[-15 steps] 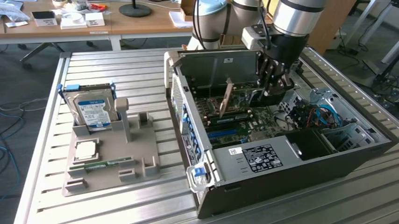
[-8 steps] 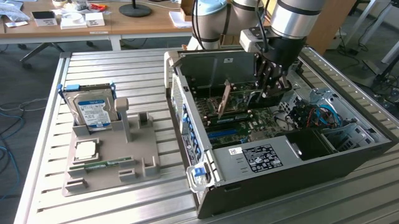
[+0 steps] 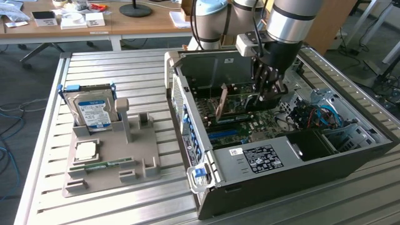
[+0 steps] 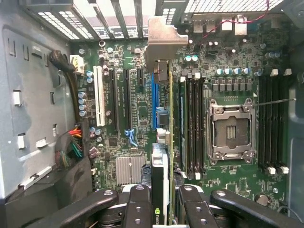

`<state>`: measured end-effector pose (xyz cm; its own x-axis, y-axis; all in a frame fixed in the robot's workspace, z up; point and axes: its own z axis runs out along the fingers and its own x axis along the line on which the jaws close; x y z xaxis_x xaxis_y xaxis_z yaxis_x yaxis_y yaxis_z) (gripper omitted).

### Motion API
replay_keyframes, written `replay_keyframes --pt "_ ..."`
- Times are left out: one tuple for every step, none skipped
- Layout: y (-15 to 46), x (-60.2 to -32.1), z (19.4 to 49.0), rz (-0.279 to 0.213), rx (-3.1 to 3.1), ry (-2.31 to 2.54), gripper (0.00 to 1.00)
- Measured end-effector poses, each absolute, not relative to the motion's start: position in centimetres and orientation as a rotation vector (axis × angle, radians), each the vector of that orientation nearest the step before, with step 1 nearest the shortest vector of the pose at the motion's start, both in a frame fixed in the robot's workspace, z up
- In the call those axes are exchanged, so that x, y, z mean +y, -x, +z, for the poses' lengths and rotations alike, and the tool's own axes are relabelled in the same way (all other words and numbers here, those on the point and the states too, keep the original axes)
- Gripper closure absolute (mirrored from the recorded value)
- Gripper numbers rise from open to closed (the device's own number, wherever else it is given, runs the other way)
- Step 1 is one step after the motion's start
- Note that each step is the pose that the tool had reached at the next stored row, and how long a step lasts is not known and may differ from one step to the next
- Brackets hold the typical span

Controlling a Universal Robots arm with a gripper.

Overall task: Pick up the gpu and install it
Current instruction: 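Insert the gpu into the slot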

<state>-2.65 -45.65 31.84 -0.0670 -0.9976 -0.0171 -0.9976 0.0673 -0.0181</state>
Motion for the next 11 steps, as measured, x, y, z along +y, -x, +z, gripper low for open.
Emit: replay_keyframes --pt "2.67 -45.65 31.67 -0.003 2.277 2.129 0.73" --pt "2.69 -45.65 31.53 -0.002 2.277 2.129 0.73" --pt "2.69 -45.65 31.46 -0.002 2.277 2.129 0.73" --pt "2.69 -45.65 31.46 -0.003 2.277 2.129 0.73" --pt "2.70 -45.65 31.46 -0.003 2.277 2.129 0.73" --pt "2.70 -45.65 31.46 -0.003 2.277 2.129 0.73" --pt "2.70 -45.65 31.46 -0.003 2.277 2.129 0.73" --pt "2.70 -45.65 31.45 -0.002 2.277 2.129 0.73" --pt "2.70 -45.65 31.45 -0.002 2.277 2.129 0.73" --pt "2.70 -45.65 31.45 -0.003 2.277 2.129 0.73" --pt "2.70 -45.65 31.45 -0.002 2.277 2.129 0.73"
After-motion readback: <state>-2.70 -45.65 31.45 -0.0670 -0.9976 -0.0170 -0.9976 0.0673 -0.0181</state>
